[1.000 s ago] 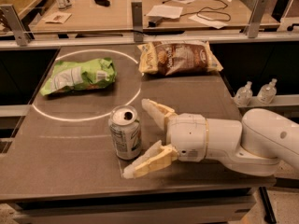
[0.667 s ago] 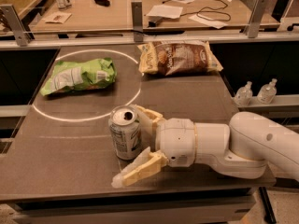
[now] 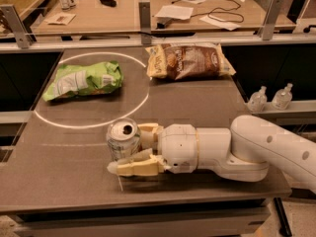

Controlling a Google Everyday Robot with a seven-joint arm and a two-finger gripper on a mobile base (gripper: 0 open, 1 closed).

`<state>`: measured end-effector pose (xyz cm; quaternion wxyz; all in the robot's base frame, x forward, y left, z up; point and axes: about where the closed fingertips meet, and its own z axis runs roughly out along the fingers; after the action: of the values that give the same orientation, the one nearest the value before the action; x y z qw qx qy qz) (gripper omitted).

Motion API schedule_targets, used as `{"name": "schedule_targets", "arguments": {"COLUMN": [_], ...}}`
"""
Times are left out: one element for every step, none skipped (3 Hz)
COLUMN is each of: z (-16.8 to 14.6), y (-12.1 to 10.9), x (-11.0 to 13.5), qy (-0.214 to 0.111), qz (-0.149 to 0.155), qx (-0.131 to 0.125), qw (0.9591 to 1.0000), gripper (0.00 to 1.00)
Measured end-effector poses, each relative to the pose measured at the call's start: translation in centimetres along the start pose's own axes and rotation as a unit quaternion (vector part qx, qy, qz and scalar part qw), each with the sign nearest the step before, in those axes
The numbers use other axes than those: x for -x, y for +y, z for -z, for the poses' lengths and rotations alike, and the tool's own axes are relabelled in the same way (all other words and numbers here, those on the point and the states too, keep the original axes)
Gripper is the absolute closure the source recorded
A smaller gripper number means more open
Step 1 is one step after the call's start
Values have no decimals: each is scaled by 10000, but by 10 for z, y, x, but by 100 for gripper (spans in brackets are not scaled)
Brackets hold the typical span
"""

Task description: Move 7up can near green rice chip bag

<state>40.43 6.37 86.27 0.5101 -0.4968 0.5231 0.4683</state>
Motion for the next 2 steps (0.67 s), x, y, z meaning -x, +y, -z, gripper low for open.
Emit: {"name": "schedule_targets", "arguments": {"z": [3, 2], "y": [-10, -28], "x": [3, 22], "qy": [230, 420], "qz": [114, 197], "qx": [-80, -504], "qw": [9996, 9977], "gripper": [63, 86]}}
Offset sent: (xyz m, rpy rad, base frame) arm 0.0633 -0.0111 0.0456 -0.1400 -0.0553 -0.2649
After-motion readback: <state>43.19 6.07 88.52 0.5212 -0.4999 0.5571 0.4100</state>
